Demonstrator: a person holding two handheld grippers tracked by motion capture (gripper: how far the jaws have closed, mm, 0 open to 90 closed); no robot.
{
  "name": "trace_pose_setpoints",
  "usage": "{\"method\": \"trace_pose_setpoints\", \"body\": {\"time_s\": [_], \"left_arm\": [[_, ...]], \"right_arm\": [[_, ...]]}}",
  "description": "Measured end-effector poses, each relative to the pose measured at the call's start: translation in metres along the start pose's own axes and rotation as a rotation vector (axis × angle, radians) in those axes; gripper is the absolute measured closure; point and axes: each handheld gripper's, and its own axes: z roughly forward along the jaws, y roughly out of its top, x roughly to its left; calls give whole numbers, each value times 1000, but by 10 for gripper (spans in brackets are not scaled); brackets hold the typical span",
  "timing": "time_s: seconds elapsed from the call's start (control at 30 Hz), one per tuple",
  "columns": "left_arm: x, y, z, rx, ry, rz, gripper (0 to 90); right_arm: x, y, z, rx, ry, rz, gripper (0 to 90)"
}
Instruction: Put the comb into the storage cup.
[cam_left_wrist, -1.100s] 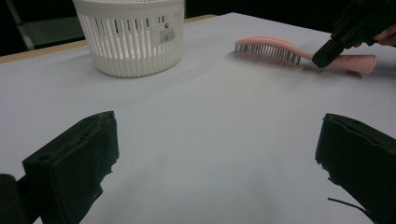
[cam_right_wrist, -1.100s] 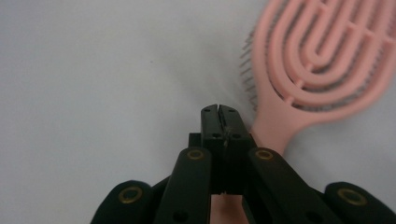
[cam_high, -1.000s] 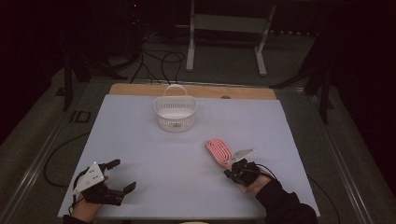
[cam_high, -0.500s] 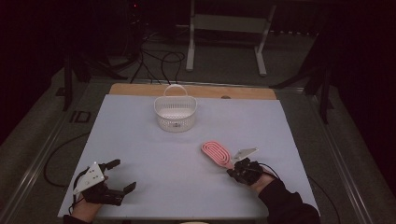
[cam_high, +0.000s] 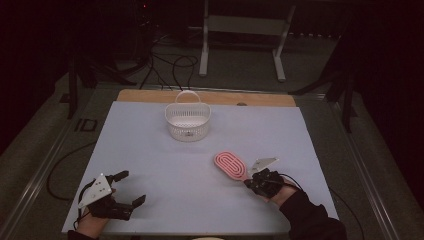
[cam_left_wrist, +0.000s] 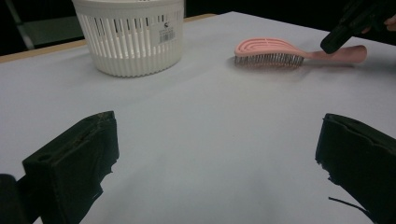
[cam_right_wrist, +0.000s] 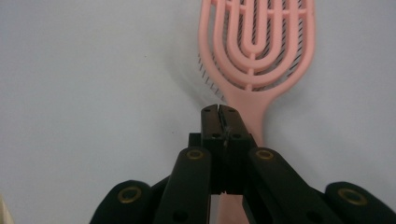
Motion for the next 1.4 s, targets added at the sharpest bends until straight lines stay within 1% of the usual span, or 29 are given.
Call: {"method": "trace_pose_setpoints", "body": {"time_s": [0.03,0.23,0.27,0.3,0.33,0.57,0.6,0.67,0.73,0.8,0.83,0.87,0.9,0.93,1.0,1.03,1.13,1.3,1.4], "left_arm": [[0,0,0,-1,0,0,1],[0,0,0,-3,1,0,1],[0,0,0,-3,1,-1,1],[0,0,0,-3,1,-2,1],[0,0,0,-3,1,-3,1],[0,0,0,-3,1,-2,1],[0,0,0,-3,1,-1,1],[0,0,-1,-5,0,-1,1],[0,0,-1,-5,0,1,1],[0,0,-1,-5,1,0,1],[0,0,-1,-5,0,1,1],[0,0,-1,-4,0,0,1],[0,0,-1,-4,0,0,1],[0,0,0,-3,0,0,1],[0,0,0,-3,0,0,1],[0,0,0,-3,1,0,1],[0,0,0,-2,1,1,1],[0,0,0,-2,0,1,1],[0,0,0,-3,1,1,1]], "right_arm": [[-1,2,-4,0,-4,-3,900],[-6,5,-11,-2,-17,5,899],[-7,6,-13,2,-25,1,895],[-7,7,-14,0,-31,5,874],[-8,8,-15,1,-34,-3,864],[-8,14,-16,28,-43,-19,783],[-8,15,-16,23,-42,-21,759],[-9,17,-16,33,-44,-17,700],[-10,18,-16,35,-49,-15,664],[-10,19,-16,38,-46,-11,610],[-11,19,-16,41,-46,-14,602],[-11,20,-16,50,-46,-15,575],[-11,20,-16,52,-47,-4,556],[-12,20,-15,54,-41,-5,541],[-13,21,-14,59,-37,1,479],[-13,21,-14,62,-32,1,467],[-13,21,-13,70,-22,19,385],[-15,21,-12,82,-17,37,288],[-15,22,-11,96,-6,44,192]]}}
